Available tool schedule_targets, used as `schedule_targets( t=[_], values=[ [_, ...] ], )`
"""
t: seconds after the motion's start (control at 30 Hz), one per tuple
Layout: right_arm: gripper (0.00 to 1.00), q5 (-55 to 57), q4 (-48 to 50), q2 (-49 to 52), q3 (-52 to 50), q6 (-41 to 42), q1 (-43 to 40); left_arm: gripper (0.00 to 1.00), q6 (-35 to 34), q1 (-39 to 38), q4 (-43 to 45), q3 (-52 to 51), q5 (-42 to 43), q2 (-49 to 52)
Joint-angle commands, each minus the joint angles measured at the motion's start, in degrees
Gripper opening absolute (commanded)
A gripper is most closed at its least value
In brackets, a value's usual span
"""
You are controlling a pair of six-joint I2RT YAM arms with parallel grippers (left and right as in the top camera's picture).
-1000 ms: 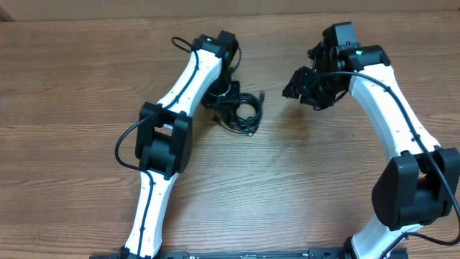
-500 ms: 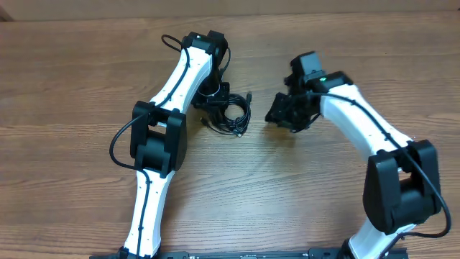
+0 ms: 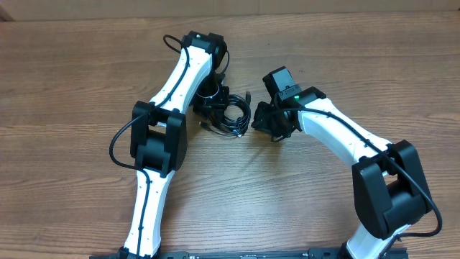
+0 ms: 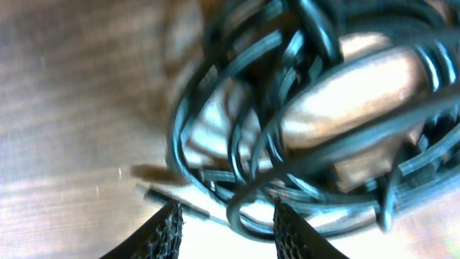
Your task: Untangle cables
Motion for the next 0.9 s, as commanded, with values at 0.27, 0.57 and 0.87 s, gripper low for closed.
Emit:
schedule_targets(
  t=[0.27,0.57,0.87],
  values=[
    [0.18,4.28,7.17,0.17,-0.2,-2.43,-0.39,0.44,1.99,0.15,-5.4,9.07,7.54,0.42],
    [0.19,4.46,6.88,0.17,-0.2,-3.04,-0.37,0.55,-8.39,-1.44,-0.11,2.1,-1.86,0.42],
    [0.23,4.46,6.73,0.17,-0.2,-4.0,-0.35,0.04,-6.19,-2.67,3.69,-1.16,1.16,-0.26]
  ],
)
